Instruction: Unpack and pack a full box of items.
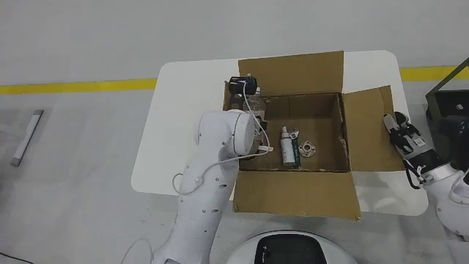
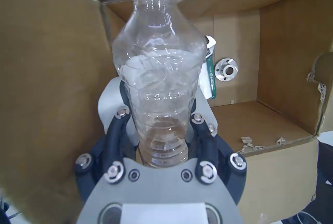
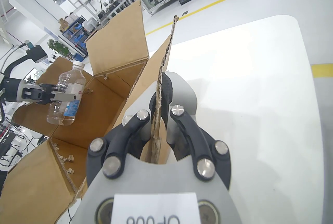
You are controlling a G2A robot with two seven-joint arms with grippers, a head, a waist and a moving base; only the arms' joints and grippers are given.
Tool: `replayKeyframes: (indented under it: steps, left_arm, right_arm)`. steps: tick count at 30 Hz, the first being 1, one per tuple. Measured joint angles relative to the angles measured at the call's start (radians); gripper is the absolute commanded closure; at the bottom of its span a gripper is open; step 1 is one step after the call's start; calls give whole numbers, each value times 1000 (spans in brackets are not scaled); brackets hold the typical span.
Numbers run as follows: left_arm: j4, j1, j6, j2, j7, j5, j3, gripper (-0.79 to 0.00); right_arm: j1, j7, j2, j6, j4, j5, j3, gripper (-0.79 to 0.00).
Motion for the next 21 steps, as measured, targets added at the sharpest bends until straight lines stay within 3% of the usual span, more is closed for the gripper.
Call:
replayKeyframes:
  steps: [7,21]
  left_arm:
    - [-68,36,-24,19,0,85,-67,0]
    - [-109,44,15,25,0,133,-161,0]
  right_arm:
    - [-4,0,0,1,6,-5,-2,0]
    - [-5,-10,-1,3,19,-3,-6,0]
